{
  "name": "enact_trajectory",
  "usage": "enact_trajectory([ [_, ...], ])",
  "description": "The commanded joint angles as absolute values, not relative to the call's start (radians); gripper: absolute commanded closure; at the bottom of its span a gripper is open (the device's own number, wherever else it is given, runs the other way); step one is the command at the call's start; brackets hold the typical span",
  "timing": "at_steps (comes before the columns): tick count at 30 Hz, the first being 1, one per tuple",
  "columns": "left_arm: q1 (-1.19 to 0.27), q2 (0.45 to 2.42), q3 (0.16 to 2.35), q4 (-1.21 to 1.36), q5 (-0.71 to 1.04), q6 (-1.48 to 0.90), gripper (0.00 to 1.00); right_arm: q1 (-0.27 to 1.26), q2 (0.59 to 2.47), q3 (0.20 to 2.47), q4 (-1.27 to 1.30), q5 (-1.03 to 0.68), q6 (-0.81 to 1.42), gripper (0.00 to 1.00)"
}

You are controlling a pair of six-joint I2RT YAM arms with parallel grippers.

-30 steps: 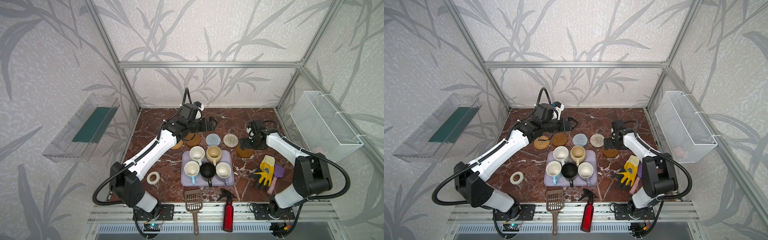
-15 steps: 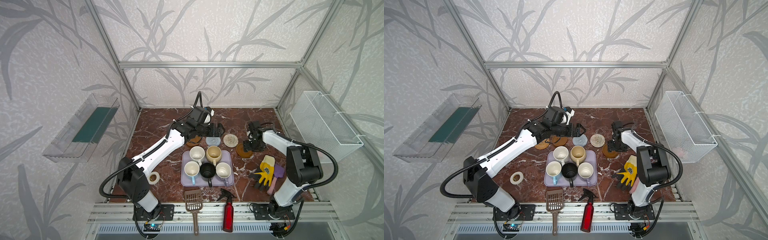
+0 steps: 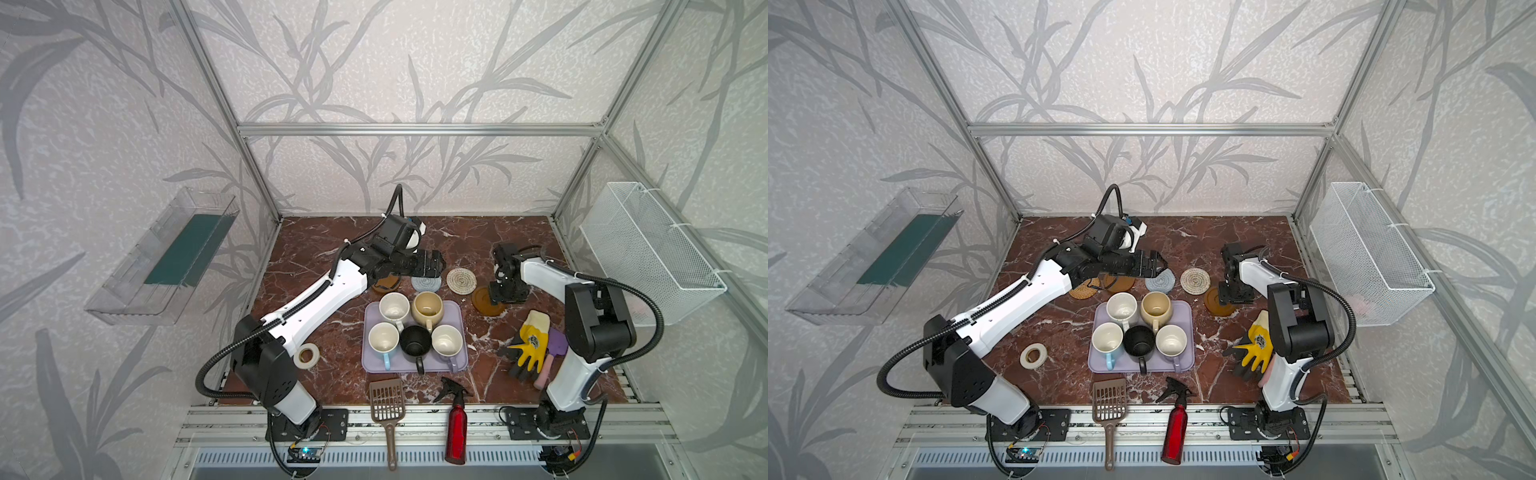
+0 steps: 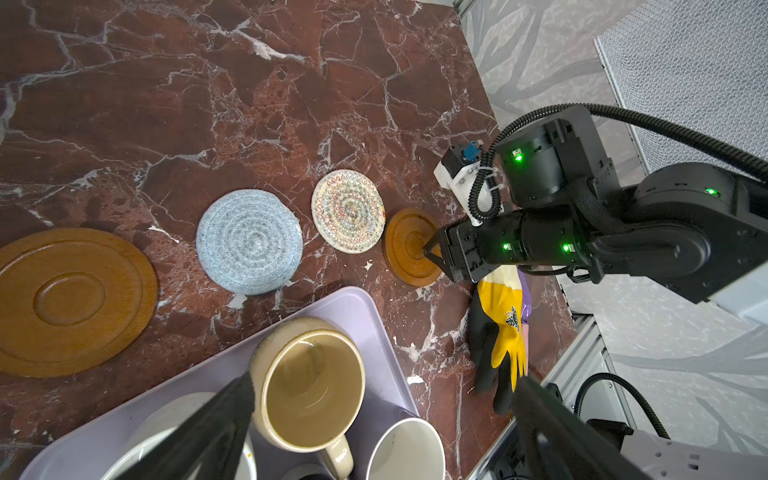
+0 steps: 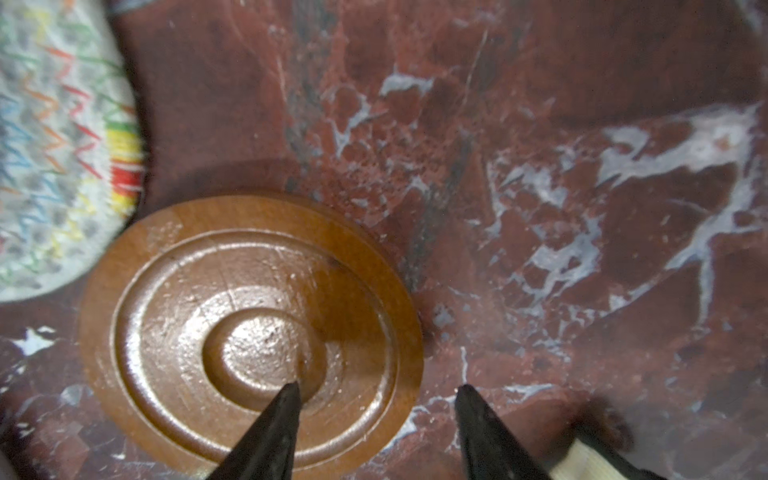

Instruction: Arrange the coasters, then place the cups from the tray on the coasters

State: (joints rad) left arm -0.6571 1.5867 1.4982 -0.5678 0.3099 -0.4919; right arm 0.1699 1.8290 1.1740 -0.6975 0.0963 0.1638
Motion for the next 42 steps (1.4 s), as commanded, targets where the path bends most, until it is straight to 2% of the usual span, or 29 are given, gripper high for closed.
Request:
enact_trajectory([
  [1, -0.659, 1.549, 1.488, -0.57, 0.291, -0.471, 0.01, 0.164, 1.864, 1.21, -0.743, 0.116, 0.158, 0.42],
  [5, -0.655, 1.537, 1.475, -0.568, 0.287, -0.465, 0.01, 0.157, 1.879, 1.235, -0.767, 0.177, 0.158, 0.44],
  [23, -0.607, 1.488, 1.399, -0.532, 0.299, -0.462, 0.01, 0.118, 2.102, 1.523, -0.874, 0.219, 0.115, 0.45],
  [30, -0.589, 1.486, 1.382, -0.512, 0.308, -0.468, 0.01, 0.118, 1.973, 1.437, -0.819, 0.187, 0.127, 0.44],
  [42, -0.583, 1.441, 1.333, -0.441, 0.313, -0.5, 0.01, 0.122, 1.91, 1.337, -0.809, 0.133, 0.143, 0.42],
])
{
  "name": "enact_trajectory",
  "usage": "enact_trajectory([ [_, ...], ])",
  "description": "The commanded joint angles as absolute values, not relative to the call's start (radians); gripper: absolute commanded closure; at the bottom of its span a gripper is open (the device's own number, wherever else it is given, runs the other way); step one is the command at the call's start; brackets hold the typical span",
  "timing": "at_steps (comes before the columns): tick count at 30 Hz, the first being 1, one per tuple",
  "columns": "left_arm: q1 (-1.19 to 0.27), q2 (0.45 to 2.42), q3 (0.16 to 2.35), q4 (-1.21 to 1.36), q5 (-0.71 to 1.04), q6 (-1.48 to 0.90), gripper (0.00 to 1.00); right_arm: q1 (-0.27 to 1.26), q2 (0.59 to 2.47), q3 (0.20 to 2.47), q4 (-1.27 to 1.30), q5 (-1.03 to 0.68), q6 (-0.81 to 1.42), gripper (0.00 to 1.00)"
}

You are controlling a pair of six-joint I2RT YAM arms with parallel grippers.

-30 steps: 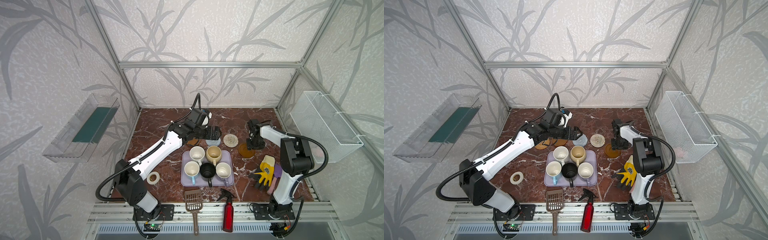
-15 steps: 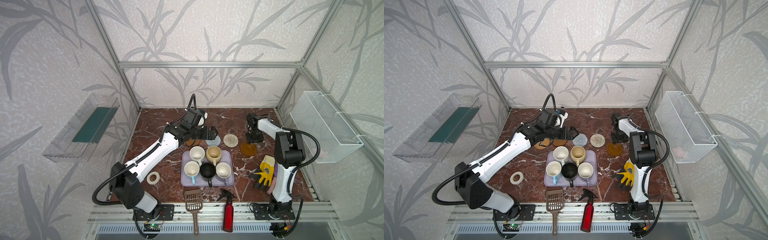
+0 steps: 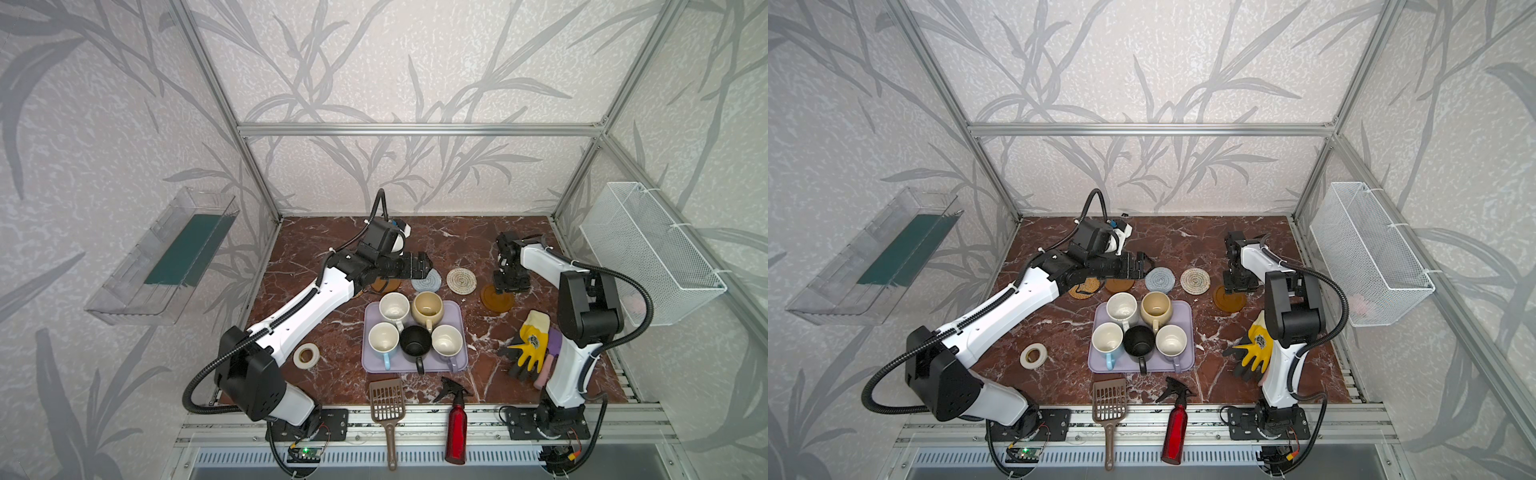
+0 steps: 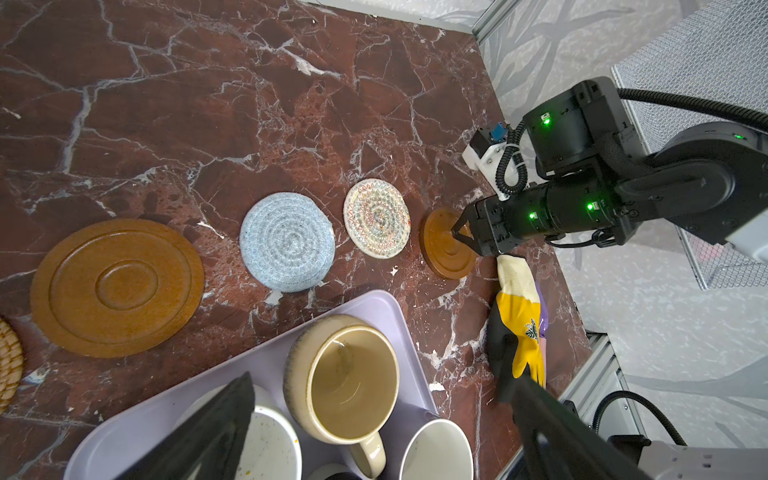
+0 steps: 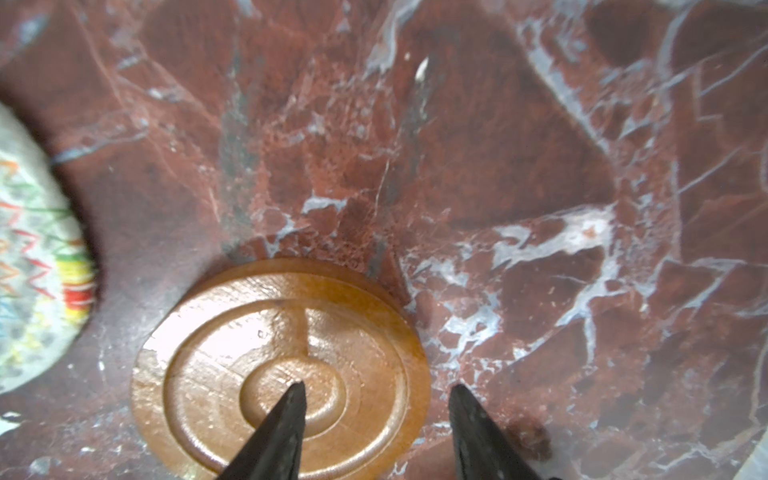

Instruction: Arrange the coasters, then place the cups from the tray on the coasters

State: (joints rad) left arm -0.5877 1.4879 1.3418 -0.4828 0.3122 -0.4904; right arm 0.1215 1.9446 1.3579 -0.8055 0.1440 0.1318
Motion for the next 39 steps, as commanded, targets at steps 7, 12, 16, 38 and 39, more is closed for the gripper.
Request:
enact_trajectory([
  [7, -0.582, 1.402, 1.303, -0.399, 0.301, -0.505, 0.01, 0.122, 1.91, 1.301, -0.796, 0.137, 0.149, 0.37],
  [12, -0.578, 1.391, 1.292, -0.396, 0.301, -0.506, 0.01, 0.121, 1.941, 1.299, -0.773, 0.133, 0.156, 0.38],
  [16, -0.573, 1.387, 1.287, -0.394, 0.302, -0.507, 0.01, 0.121, 1.986, 1.324, -0.768, 0.161, 0.157, 0.38],
  [38, -0.546, 1.392, 1.256, -0.351, 0.318, -0.522, 0.01, 0.121, 2.167, 1.535, -0.789, 0.19, 0.172, 0.38],
  [39, -0.545, 1.394, 1.256, -0.35, 0.319, -0.525, 0.01, 0.121, 2.171, 1.537, -0.785, 0.189, 0.173, 0.38],
])
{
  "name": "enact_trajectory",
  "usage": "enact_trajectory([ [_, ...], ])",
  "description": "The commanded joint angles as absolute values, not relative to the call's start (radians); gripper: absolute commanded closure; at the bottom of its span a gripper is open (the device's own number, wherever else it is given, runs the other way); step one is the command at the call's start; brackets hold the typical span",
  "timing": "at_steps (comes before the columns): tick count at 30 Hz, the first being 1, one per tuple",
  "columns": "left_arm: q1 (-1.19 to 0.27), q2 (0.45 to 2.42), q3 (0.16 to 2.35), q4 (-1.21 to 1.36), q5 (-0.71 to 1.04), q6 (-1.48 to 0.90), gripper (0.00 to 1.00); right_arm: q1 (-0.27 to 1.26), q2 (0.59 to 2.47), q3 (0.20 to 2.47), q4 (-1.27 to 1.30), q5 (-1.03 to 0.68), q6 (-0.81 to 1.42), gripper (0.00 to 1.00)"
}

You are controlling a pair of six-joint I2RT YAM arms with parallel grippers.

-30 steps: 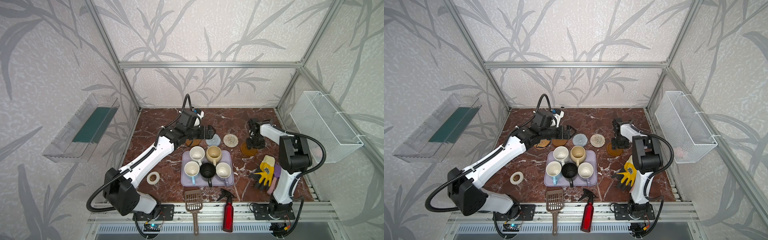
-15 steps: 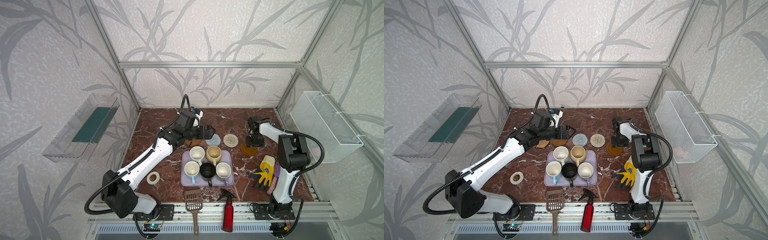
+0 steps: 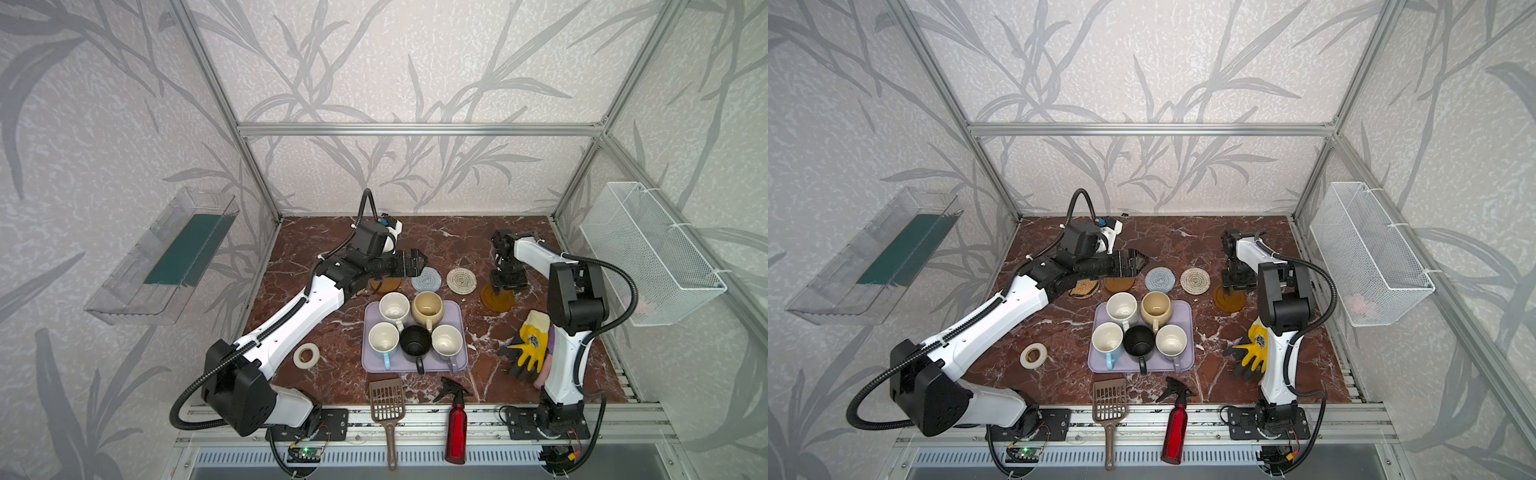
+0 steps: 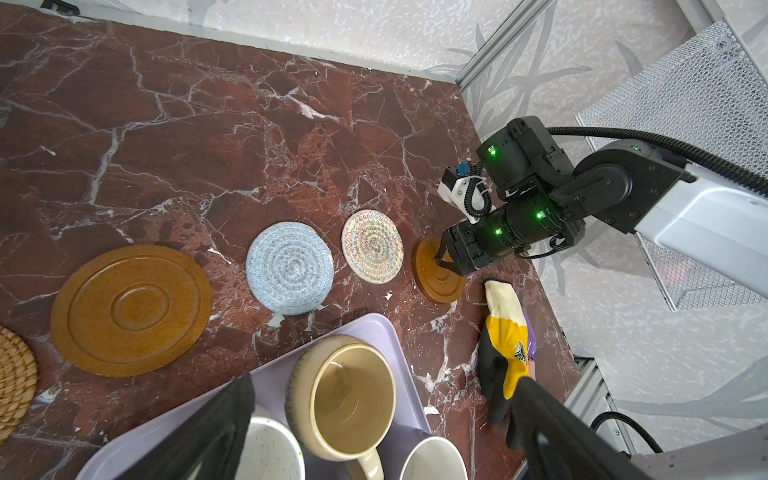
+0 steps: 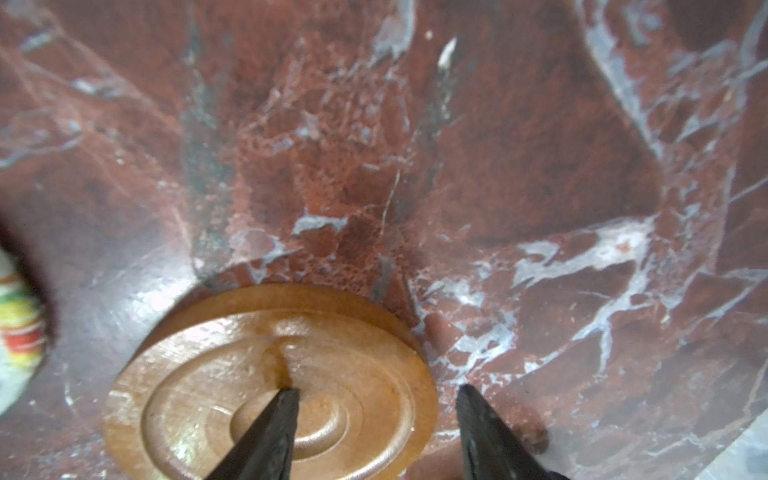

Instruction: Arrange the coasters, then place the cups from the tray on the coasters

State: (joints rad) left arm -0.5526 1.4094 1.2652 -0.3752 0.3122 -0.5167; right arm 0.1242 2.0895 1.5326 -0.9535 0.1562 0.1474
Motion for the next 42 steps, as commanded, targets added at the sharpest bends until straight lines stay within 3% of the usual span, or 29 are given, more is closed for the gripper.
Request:
enact_trajectory([
  [1, -0.545, 1.394, 1.255, -0.347, 0.319, -0.525, 0.01, 0.12, 2.174, 1.543, -0.782, 0.194, 0.172, 0.38],
  [42, -0.543, 1.427, 1.252, -0.31, 0.358, -0.552, 0.01, 0.091, 2.114, 1.509, -0.721, 0.115, 0.184, 0.4],
])
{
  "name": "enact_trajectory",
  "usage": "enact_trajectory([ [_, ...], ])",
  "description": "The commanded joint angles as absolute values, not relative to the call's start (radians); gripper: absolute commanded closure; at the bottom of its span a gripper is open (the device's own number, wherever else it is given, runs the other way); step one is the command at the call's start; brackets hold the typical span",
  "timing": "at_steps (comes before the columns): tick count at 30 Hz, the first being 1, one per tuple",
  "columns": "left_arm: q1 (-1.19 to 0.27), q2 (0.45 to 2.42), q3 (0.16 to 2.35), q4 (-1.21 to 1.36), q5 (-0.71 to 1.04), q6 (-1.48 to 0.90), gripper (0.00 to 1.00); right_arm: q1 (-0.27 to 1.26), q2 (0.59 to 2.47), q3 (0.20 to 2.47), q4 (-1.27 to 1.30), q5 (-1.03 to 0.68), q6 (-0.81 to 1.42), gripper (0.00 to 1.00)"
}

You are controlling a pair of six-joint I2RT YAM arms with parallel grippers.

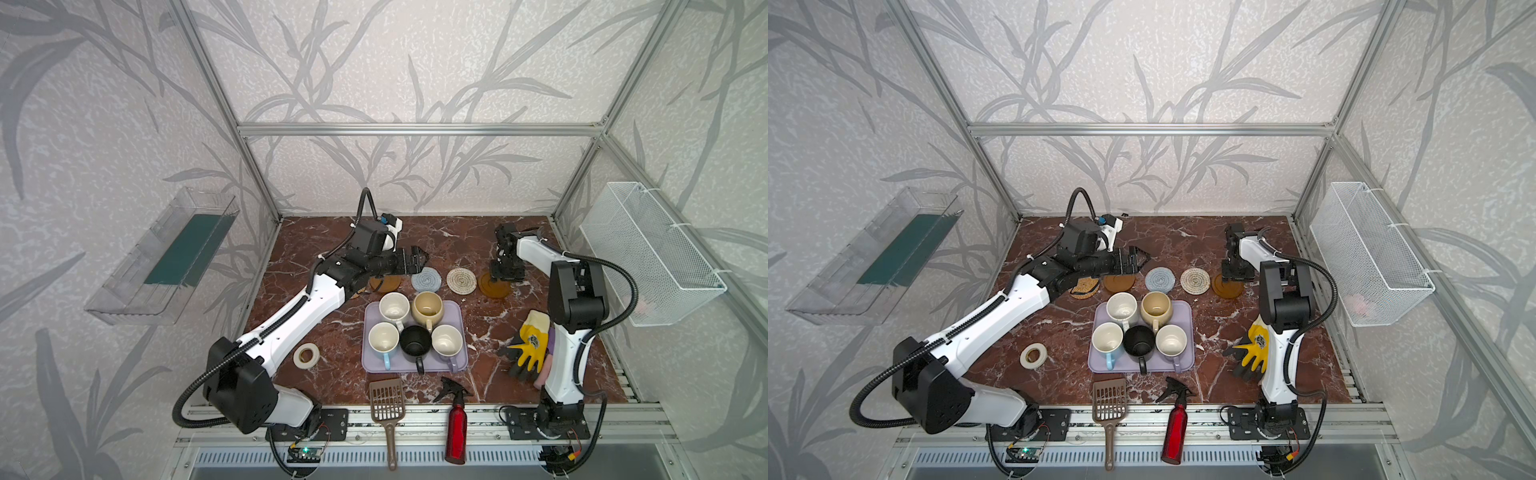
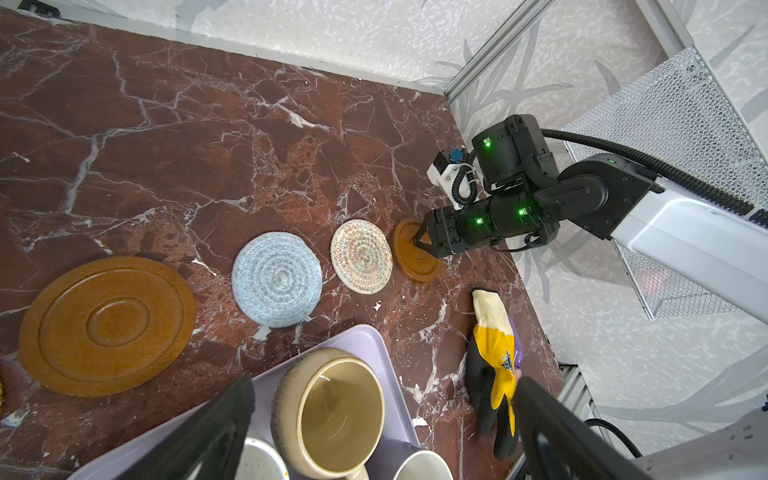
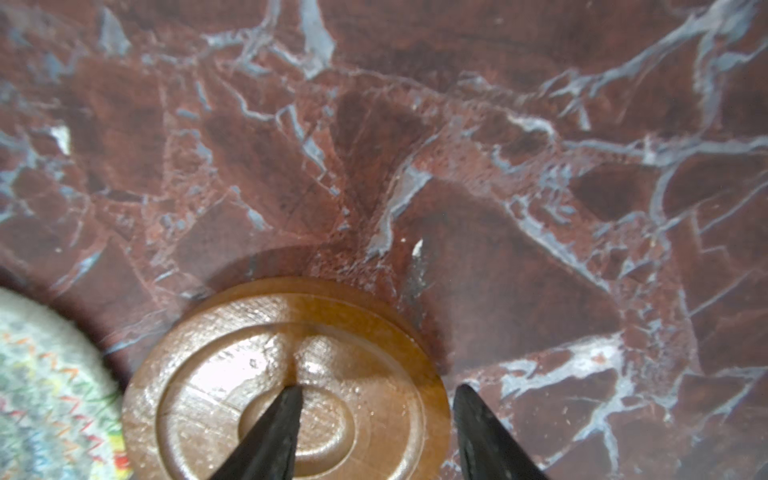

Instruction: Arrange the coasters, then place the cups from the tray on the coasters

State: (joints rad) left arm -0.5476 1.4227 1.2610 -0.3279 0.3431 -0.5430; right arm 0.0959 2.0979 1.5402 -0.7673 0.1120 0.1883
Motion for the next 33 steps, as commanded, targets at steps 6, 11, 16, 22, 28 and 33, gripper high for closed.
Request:
enact_trajectory([
  [6, -0.542, 1.414, 1.25, -0.314, 0.352, -0.553, 0.01, 0.089, 2.068, 1.505, -0.705, 0.142, 0.183, 0.4],
  [11, -0.542, 1.411, 1.252, -0.316, 0.352, -0.552, 0.01, 0.084, 2.122, 1.564, -0.746, 0.14, 0.174, 0.4],
  [16, -0.541, 1.406, 1.25, -0.323, 0.343, -0.55, 0.01, 0.083, 2.106, 1.555, -0.74, 0.146, 0.171, 0.4],
  [22, -0.54, 1.407, 1.256, -0.324, 0.351, -0.552, 0.01, 0.086, 2.052, 1.54, -0.743, 0.109, 0.172, 0.4],
  [28, -0.541, 1.371, 1.278, -0.395, 0.303, -0.572, 0.01, 0.091, 1.94, 1.513, -0.747, 0.115, 0.175, 0.37],
  [33, -0.541, 1.322, 1.305, -0.546, 0.234, -0.568, 0.01, 0.106, 1.828, 1.493, -0.772, 0.092, 0.18, 0.22],
])
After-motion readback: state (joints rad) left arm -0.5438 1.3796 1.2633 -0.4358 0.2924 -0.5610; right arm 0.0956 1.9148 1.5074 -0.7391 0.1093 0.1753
